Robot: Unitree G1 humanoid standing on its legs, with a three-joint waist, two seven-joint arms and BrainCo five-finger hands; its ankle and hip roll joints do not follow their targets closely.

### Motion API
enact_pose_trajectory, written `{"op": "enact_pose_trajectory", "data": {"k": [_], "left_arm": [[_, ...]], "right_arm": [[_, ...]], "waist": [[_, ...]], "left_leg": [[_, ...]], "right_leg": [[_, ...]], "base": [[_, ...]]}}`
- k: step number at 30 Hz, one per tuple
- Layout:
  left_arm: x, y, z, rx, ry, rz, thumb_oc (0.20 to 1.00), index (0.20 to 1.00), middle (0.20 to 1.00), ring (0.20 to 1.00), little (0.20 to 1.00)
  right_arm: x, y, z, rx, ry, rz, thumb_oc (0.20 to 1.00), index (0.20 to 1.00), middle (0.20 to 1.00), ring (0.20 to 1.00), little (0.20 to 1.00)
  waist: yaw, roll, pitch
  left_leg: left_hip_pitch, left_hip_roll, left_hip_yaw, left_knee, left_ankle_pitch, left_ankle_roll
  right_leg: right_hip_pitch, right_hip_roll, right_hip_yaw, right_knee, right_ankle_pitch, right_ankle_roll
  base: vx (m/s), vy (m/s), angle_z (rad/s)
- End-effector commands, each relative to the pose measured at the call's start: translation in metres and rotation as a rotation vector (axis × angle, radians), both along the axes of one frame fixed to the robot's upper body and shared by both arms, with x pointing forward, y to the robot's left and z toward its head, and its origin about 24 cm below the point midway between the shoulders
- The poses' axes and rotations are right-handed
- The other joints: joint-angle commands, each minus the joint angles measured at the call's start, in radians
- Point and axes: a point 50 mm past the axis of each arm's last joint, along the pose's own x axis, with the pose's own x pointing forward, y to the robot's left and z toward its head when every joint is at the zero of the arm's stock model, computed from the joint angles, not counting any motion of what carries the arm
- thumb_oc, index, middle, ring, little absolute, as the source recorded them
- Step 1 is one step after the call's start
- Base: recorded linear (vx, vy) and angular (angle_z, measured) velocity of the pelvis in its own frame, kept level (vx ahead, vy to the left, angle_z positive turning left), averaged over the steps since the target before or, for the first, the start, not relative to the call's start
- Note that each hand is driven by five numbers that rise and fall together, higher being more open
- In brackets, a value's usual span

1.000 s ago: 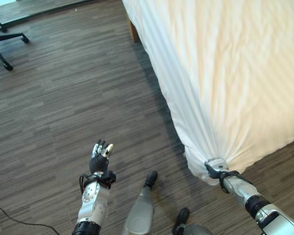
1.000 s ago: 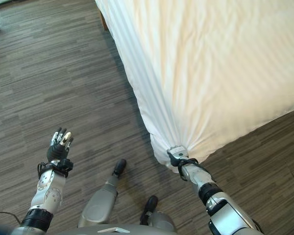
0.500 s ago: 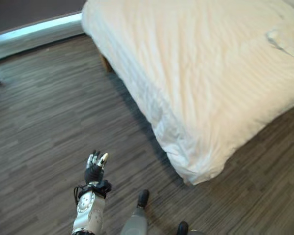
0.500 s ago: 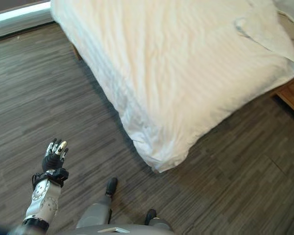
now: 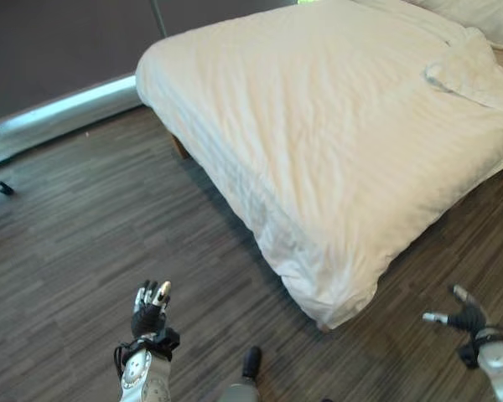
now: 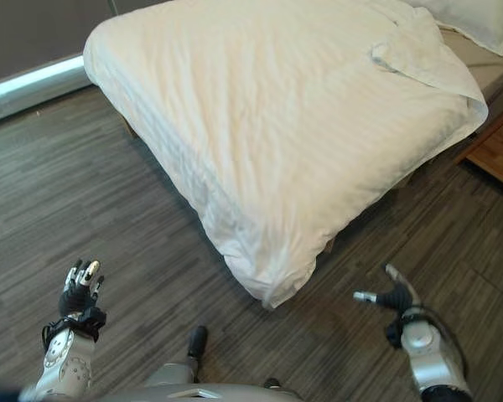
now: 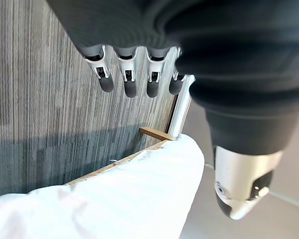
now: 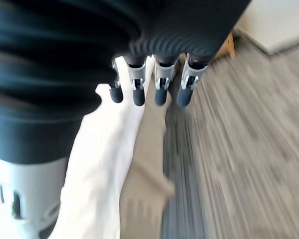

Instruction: Making the bed.

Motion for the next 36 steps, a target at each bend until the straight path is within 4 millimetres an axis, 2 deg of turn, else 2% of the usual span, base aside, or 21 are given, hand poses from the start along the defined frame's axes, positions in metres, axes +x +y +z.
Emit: {"op": "enact_pose_trajectory", "data": {"k": [1,2,3,6,7,10,11,12,13,16,17,19,20,22,24,26,27,30,33,34,36], "left_arm": [[0.022,0.007,0.028,0.044,-0.135,0.015,1.0,1.0,1.0,1.0,1.0],[0.02,0.006,0.027,0.043,-0.128,0.02,1.0,1.0,1.0,1.0,1.0],[0.019,0.006,0.025,0.038,-0.125,0.024,1.0,1.0,1.0,1.0,1.0],[0.019,0.004,0.024,0.029,-0.124,0.025,1.0,1.0,1.0,1.0,1.0],[0.019,0.0,0.021,0.015,-0.118,0.016,1.0,1.0,1.0,1.0,1.0],[0.022,-0.006,0.021,0.002,-0.129,-0.014,1.0,1.0,1.0,1.0,1.0],[0.023,-0.008,0.02,-0.007,-0.132,-0.017,1.0,1.0,1.0,1.0,1.0],[0.026,-0.014,0.02,-0.014,-0.139,-0.042,1.0,1.0,1.0,1.0,1.0],[0.026,-0.013,0.02,-0.014,-0.139,-0.041,1.0,1.0,1.0,1.0,1.0],[0.029,-0.016,0.019,-0.019,-0.139,-0.053,1.0,1.0,1.0,1.0,1.0],[0.029,-0.016,0.019,-0.019,-0.139,-0.053,1.0,1.0,1.0,1.0,1.0],[0.031,-0.021,0.017,-0.03,-0.142,-0.069,1.0,1.0,1.0,1.0,1.0],[0.031,-0.021,0.017,-0.03,-0.142,-0.069,1.0,1.0,1.0,1.0,1.0],[0.035,-0.023,0.019,-0.032,-0.155,-0.076,1.0,1.0,1.0,1.0,1.0],[0.038,-0.026,0.018,-0.049,-0.159,-0.082,1.0,1.0,1.0,1.0,1.0],[0.044,-0.032,0.018,-0.064,-0.159,-0.108,1.0,1.0,1.0,1.0,1.0],[0.044,-0.032,0.018,-0.064,-0.16,-0.108,1.0,1.0,1.0,1.0,1.0],[0.054,-0.042,0.024,-0.067,-0.182,-0.153,1.0,1.0,1.0,1.0,1.0],[0.057,-0.044,0.026,-0.062,-0.186,-0.163,1.0,1.0,1.0,1.0,1.0],[0.059,-0.045,0.029,-0.053,-0.195,-0.175,1.0,1.0,1.0,1.0,1.0],[0.06,-0.048,0.028,-0.058,-0.19,-0.181,1.0,1.0,1.0,1.0,1.0]], "right_arm": [[0.003,-0.023,0.029,-0.174,-0.043,-0.057,1.0,1.0,1.0,1.0,1.0],[0.01,-0.026,0.052,-0.204,-0.165,-0.091,0.755,0.755,0.755,0.755,0.755],[0.018,-0.02,0.066,-0.169,-0.282,-0.086,0.2,0.2,0.2,0.2,0.2],[0.036,0.015,0.08,0.155,-0.581,-0.022,0.2,0.2,0.2,0.2,0.2],[0.049,0.045,0.08,0.379,-0.683,0.075,0.2,0.2,0.2,0.2,0.2],[0.064,0.081,0.075,0.559,-0.649,0.245,0.2,0.2,0.2,0.2,0.2],[0.073,0.101,0.077,0.637,-0.643,0.333,0.2,0.2,0.2,0.2,0.2],[0.083,0.131,0.072,0.721,-0.583,0.435,0.2,0.2,0.2,0.2,0.2],[0.083,0.131,0.072,0.721,-0.583,0.437,0.2,0.2,0.2,0.2,0.2],[0.095,0.177,0.071,0.752,-0.472,0.651,0.2,0.2,0.2,0.2,0.2],[0.095,0.177,0.071,0.752,-0.472,0.651,0.2,0.2,0.2,0.2,0.2],[0.108,0.208,0.06,0.737,-0.36,0.742,0.2,0.2,0.2,0.2,0.2],[0.108,0.208,0.06,0.737,-0.36,0.742,0.2,0.2,0.2,0.2,0.2],[0.122,0.214,0.055,0.757,-0.332,0.698,0.2,0.2,0.2,0.2,0.2],[0.139,0.208,0.05,0.775,-0.301,0.622,0.2,0.2,0.2,0.2,0.2],[0.154,0.189,0.046,0.741,-0.267,0.499,0.2,0.2,0.2,0.2,0.2],[0.155,0.188,0.046,0.741,-0.269,0.5,0.2,0.2,0.2,0.2,0.2],[0.166,0.142,0.047,0.76,-0.327,0.234,0.2,0.2,0.2,0.2,0.2],[0.167,0.13,0.05,0.763,-0.356,0.173,0.2,0.2,0.2,0.2,0.2],[0.164,0.109,0.05,0.751,-0.382,0.076,0.2,0.2,0.2,0.2,0.2],[0.154,0.09,0.038,0.751,-0.381,-0.037,0.2,0.2,0.2,0.2,0.2]], "waist": [[0.006,0.014,0.029],[0.006,0.016,0.026],[0.005,0.015,0.026],[0.009,0.012,0.032],[0.02,0.008,0.039],[0.043,0.001,0.056],[0.052,-0.002,0.064],[0.071,-0.004,0.076],[0.071,-0.004,0.077],[0.099,-0.004,0.102],[0.099,-0.004,0.102],[0.136,0.003,0.132],[0.135,0.003,0.132],[0.159,0.014,0.16],[0.184,0.029,0.187],[0.208,0.046,0.211],[0.208,0.046,0.212],[0.226,0.071,0.246],[0.23,0.078,0.252],[0.228,0.09,0.266],[0.226,0.098,0.272]], "left_leg": [[0.104,-0.027,-0.006,0.006,-0.087,0.027],[0.106,-0.028,-0.006,0.006,-0.089,0.029],[0.107,-0.028,-0.005,0.006,-0.089,0.031],[0.107,-0.028,0.0,0.006,-0.087,0.034],[0.112,-0.027,0.009,0.006,-0.095,0.034],[0.114,-0.027,0.018,0.006,-0.093,0.033],[0.112,-0.027,0.019,0.006,-0.091,0.033],[0.105,-0.027,0.02,0.006,-0.087,0.032],[0.105,-0.027,0.021,0.006,-0.087,0.032],[0.094,-0.028,0.023,0.006,-0.079,0.029],[0.094,-0.028,0.023,0.006,-0.079,0.029],[0.071,-0.031,0.009,0.006,-0.067,0.026],[0.071,-0.031,0.008,0.006,-0.067,0.026],[0.05,-0.034,-0.003,0.006,-0.056,0.023],[0.022,-0.035,-0.012,0.006,-0.044,0.02],[-0.004,-0.037,-0.019,0.006,-0.033,0.016],[-0.005,-0.037,-0.019,0.006,-0.033,0.016],[-0.047,-0.036,-0.031,0.006,-0.018,0.007],[-0.06,-0.035,-0.032,0.006,-0.015,0.004],[-0.083,-0.032,-0.032,0.006,-0.006,-0.002],[-0.103,-0.025,-0.022,0.006,-0.004,-0.007]], "right_leg": [[-0.121,-0.029,0.036,0.018,0.111,0.02],[-0.119,-0.03,0.035,0.017,0.111,0.02],[-0.119,-0.03,0.036,0.016,0.112,0.02],[-0.122,-0.029,0.042,0.017,0.112,0.02],[-0.121,-0.027,0.047,0.017,0.106,0.019],[-0.124,-0.027,0.047,0.019,0.113,0.02],[-0.127,-0.027,0.046,0.02,0.117,0.02],[-0.135,-0.027,0.042,0.021,0.122,0.021],[-0.135,-0.027,0.042,0.021,0.122,0.021],[-0.146,-0.028,0.036,0.024,0.129,0.021],[-0.146,-0.028,0.036,0.024,0.129,0.021],[-0.161,-0.032,0.014,0.031,0.133,0.021],[-0.161,-0.032,0.014,0.031,0.133,0.021],[-0.177,-0.032,0.001,0.036,0.136,0.021],[-0.202,-0.035,-0.01,0.042,0.141,0.021],[-0.226,-0.033,-0.023,0.044,0.147,0.021],[-0.227,-0.032,-0.023,0.045,0.147,0.021],[-0.257,-0.028,-0.038,0.038,0.154,0.02],[-0.267,-0.027,-0.041,0.033,0.157,0.02],[-0.283,-0.022,-0.04,0.022,0.165,0.019],[-0.304,-0.02,-0.034,0.013,0.171,0.02]], "base": [[0.0,0.0,0.0],[0.0,0.0,0.0],[0.0,0.0,0.0],[-0.01,-0.001,-0.05],[-0.01,-0.001,-0.06],[-0.04,-0.007,-0.11],[-0.08,-0.014,-0.05],[-0.06,-0.01,0.01],[-0.07,-0.012,-0.02],[-0.05,-0.002,-0.02],[-0.07,-0.007,0.01],[-0.08,-0.01,0.04],[-0.06,-0.007,0.12],[-0.09,-0.002,0.15],[-0.11,0.005,0.2],[-0.06,0.002,0.18],[-0.05,-0.008,0.05],[-0.05,-0.025,0.08],[-0.02,-0.012,0.12],[-0.03,-0.008,0.06],[0.0,0.0,0.0]]}}
